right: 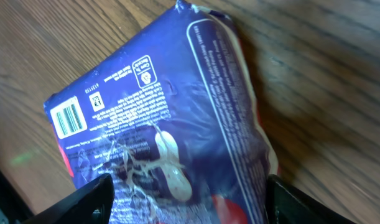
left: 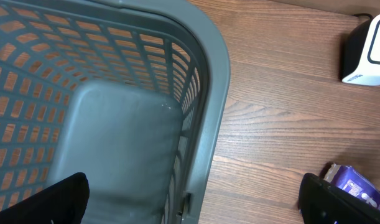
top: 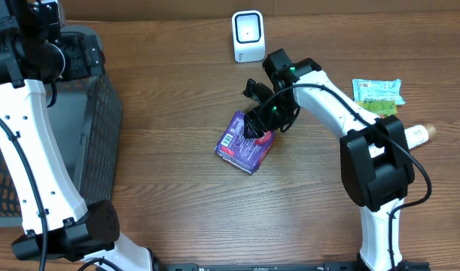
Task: Scan the item barcode
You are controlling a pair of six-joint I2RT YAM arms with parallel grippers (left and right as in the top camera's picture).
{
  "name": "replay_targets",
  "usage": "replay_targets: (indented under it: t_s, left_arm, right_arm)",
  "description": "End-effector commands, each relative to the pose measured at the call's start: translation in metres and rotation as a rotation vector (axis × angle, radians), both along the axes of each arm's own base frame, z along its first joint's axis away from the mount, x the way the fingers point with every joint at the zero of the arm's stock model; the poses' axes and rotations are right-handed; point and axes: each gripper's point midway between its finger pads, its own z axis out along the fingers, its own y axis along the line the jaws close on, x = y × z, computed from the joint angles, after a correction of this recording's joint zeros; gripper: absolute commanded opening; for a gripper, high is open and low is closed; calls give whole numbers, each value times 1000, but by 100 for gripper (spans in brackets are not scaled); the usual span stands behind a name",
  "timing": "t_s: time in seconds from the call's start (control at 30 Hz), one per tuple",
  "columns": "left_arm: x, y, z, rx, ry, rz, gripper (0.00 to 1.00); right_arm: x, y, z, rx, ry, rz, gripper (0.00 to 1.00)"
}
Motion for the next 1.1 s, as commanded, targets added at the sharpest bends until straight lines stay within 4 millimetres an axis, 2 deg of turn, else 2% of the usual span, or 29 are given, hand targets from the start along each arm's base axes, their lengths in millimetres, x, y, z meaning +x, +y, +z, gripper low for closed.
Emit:
replay_targets:
  t_s: [0.0,0.07,0.2,0.3,0.4,0.47,0.57,0.67,0.73,0.77,0.83,0.9,0.97,1.07]
  left_arm:
    - [0,-5,3,5,-10,-25,100]
    - [0,-4,3,5,-10,-25,99]
    - [0,-5,3,5,-10,-25,100]
    - [0,-5,3,5,-10,-25,99]
    - [0,-5,3,5,-10,-25,100]
    - [0,-5,3,5,-10,-25,100]
    - [0,-5,3,5,-10,-25,100]
    - [0,-5,3,5,-10,-25,100]
    - [0,-4,3,5,-10,-25,99]
    - [0,-4,3,5,-10,-25,100]
    - [0,-5,3,5,-10,-25,100]
    - [0,-5,3,5,-10,-25,100]
    - [0,-4,3,5,-10,-25,100]
    - [0,-5,3,5,-10,-25,99]
  right_arm:
    - [-5,8,-11,53,65,0,75]
    - [-6,8,-18,58,86,-4,71]
    - [-5,6,-23,62,102,-14,56]
    - [-4,5,-20,91,120,-28,53]
    - [-5,7,-11,165,163,-51,47]
    - [-4,5,-4,219,195,-73,37]
    - [-2,4,10,316,246,-108,29]
    - [3,7,26,435,282,-131,28]
    - [5,9,35,493,291,-137,33]
    - [6,9,35,499,292,-137,39]
    - [6,8,33,485,284,-136,62]
    - [6,7,27,448,268,-130,78]
    - [5,9,19,399,241,-112,85]
    - [3,9,-1,260,171,-72,87]
